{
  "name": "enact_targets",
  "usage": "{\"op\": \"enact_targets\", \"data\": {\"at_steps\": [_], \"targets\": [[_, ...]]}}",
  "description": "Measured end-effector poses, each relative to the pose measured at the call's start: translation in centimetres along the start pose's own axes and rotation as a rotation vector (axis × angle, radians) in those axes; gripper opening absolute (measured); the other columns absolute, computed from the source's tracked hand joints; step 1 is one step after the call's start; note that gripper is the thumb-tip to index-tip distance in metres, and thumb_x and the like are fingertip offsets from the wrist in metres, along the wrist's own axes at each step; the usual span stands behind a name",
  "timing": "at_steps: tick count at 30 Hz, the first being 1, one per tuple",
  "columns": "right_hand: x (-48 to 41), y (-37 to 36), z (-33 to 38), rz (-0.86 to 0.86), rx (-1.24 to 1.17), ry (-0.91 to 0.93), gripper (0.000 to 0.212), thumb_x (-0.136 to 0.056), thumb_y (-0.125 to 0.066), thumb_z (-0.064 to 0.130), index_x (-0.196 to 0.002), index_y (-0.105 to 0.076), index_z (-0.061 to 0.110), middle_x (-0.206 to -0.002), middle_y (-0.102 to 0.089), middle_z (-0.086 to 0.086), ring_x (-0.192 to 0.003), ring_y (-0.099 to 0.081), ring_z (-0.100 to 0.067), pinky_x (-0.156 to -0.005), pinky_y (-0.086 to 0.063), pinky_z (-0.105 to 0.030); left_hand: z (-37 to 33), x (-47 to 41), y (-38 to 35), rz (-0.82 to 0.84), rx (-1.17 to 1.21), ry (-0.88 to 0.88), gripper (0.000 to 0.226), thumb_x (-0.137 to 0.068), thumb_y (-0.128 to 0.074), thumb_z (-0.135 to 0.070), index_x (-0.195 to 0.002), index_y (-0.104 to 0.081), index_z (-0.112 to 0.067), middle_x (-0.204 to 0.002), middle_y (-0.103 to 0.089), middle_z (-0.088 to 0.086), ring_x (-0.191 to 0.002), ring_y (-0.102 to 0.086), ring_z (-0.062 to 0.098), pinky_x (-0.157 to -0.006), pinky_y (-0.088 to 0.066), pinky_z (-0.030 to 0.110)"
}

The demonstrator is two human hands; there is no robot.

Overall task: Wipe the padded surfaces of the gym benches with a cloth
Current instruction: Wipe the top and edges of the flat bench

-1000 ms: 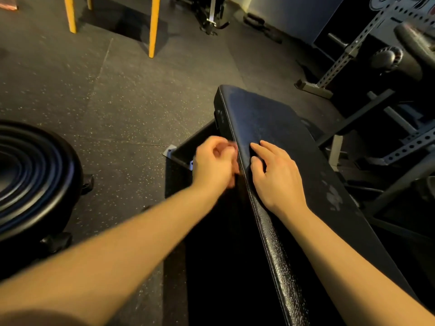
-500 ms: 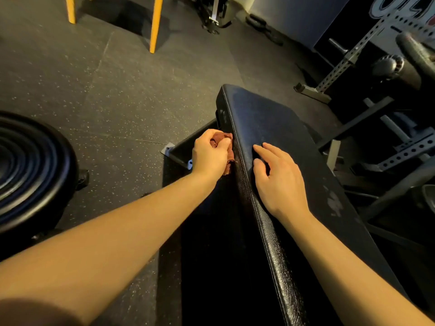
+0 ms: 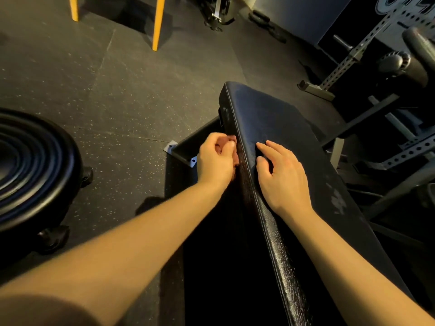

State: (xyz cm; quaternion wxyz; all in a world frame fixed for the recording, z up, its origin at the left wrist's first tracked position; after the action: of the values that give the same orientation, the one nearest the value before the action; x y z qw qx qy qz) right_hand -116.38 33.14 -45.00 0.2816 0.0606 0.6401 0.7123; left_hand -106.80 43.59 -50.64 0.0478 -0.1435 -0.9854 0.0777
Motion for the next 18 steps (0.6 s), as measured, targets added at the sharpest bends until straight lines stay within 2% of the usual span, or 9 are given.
{"op": "enact_targets", "data": {"at_steps": [2,4,5,8,11,13,14,16,18], "targets": [[0.0,0.1,0.1,-0.002,0.002,-0.005,0.043,-0.104,-0.044,0.036,-0.144,-0.056,0.029,-0.153,-0.05,0.006,-0.144,-0.039,-0.011,-0.118,-0.032,-0.038,0.8,5.3,0.5,0.04,0.056,0.034,0.014,-0.099,-0.061,-0.015,-0.1,-0.067,-0.028,-0.075,-0.069,0.0,-0.066,-0.064,0.01,-0.069,-0.057,0.035],[0.1,0.1,0.1,0.001,0.01,-0.011,0.043,-0.104,-0.044,0.036,-0.145,-0.056,0.03,-0.153,-0.049,0.006,-0.144,-0.038,-0.011,-0.118,-0.031,-0.037,1.2,10.5,1.3,0.158,0.117,0.08,0.017,-0.101,-0.06,-0.013,-0.097,-0.066,-0.029,-0.076,-0.069,0.0,-0.064,-0.064,0.008,-0.061,-0.055,0.027],[0.0,0.0,0.1,0.001,0.008,-0.012,0.042,-0.104,-0.044,0.036,-0.145,-0.055,0.03,-0.153,-0.049,0.007,-0.144,-0.038,-0.011,-0.118,-0.03,-0.036,1.4,11.0,1.5,0.154,0.118,0.06,0.019,-0.101,-0.06,-0.012,-0.096,-0.066,-0.029,-0.079,-0.07,-0.003,-0.066,-0.065,0.007,-0.06,-0.054,0.024],[0.1,0.0,0.0,0.0,-0.012,-0.008,0.043,-0.104,-0.044,0.034,-0.145,-0.056,0.028,-0.153,-0.049,0.006,-0.144,-0.038,-0.012,-0.119,-0.031,-0.038,0.1,4.9,0.6,0.046,0.022,-0.06,0.018,-0.097,-0.061,-0.015,-0.092,-0.064,-0.032,-0.079,-0.07,-0.008,-0.071,-0.066,0.005,-0.069,-0.055,0.03],[0.0,0.0,0.0,0.002,-0.008,0.002,0.043,-0.104,-0.044,0.035,-0.145,-0.056,0.029,-0.153,-0.049,0.006,-0.144,-0.038,-0.012,-0.119,-0.032,-0.039,0.0,-1.7,-0.1,-0.002,-0.028,0.013,0.016,-0.1,-0.058,-0.015,-0.094,-0.063,-0.029,-0.084,-0.068,-0.005,-0.073,-0.063,0.004,-0.073,-0.05,0.033],[0.0,0.0,0.0,0.004,-0.01,0.003,0.043,-0.104,-0.043,0.036,-0.145,-0.055,0.029,-0.153,-0.049,0.006,-0.144,-0.038,-0.012,-0.119,-0.032,-0.039,0.4,0.1,-0.3,-0.02,0.01,-0.003,0.018,-0.1,-0.058,-0.015,-0.096,-0.064,-0.032,-0.089,-0.07,-0.004,-0.079,-0.066,0.01,-0.077,-0.056,0.041],[0.0,0.1,0.0,0.0,-0.012,-0.001,0.043,-0.104,-0.044,0.036,-0.145,-0.056,0.029,-0.153,-0.049,0.007,-0.144,-0.037,-0.011,-0.118,-0.031,-0.038,0.9,2.9,0.0,0.004,0.048,0.009,0.019,-0.1,-0.059,-0.015,-0.097,-0.064,-0.033,-0.086,-0.07,-0.005,-0.077,-0.066,0.009,-0.076,-0.058,0.039],[0.0,0.0,-0.1,-0.005,-0.003,-0.005,0.043,-0.104,-0.044,0.036,-0.144,-0.056,0.03,-0.153,-0.049,0.007,-0.144,-0.037,-0.01,-0.117,-0.03,-0.036,1.6,8.9,0.7,0.089,0.088,0.05,0.018,-0.102,-0.058,-0.013,-0.098,-0.063,-0.031,-0.08,-0.069,-0.005,-0.068,-0.064,0.004,-0.066,-0.054,0.023],[0.0,-0.1,-0.1,-0.012,0.0,-0.009,0.043,-0.104,-0.044,0.036,-0.144,-0.056,0.03,-0.153,-0.049,0.007,-0.144,-0.038,-0.01,-0.117,-0.03,-0.036,1.7,9.8,1.1,0.096,0.074,0.026,0.02,-0.102,-0.058,-0.012,-0.096,-0.063,-0.03,-0.082,-0.069,-0.007,-0.067,-0.064,0.003,-0.062,-0.051,0.018]]}}
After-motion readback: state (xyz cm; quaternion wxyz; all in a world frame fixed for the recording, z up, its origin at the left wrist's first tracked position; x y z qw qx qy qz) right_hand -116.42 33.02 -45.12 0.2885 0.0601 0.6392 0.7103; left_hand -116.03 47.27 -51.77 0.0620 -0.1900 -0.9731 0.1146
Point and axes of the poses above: each hand's wrist, its own x-axis away from the middle knuckle, its own y-axis out of the back of the hand, z = x × y, the point moved 3 cm from there along -x, towards the middle knuckle
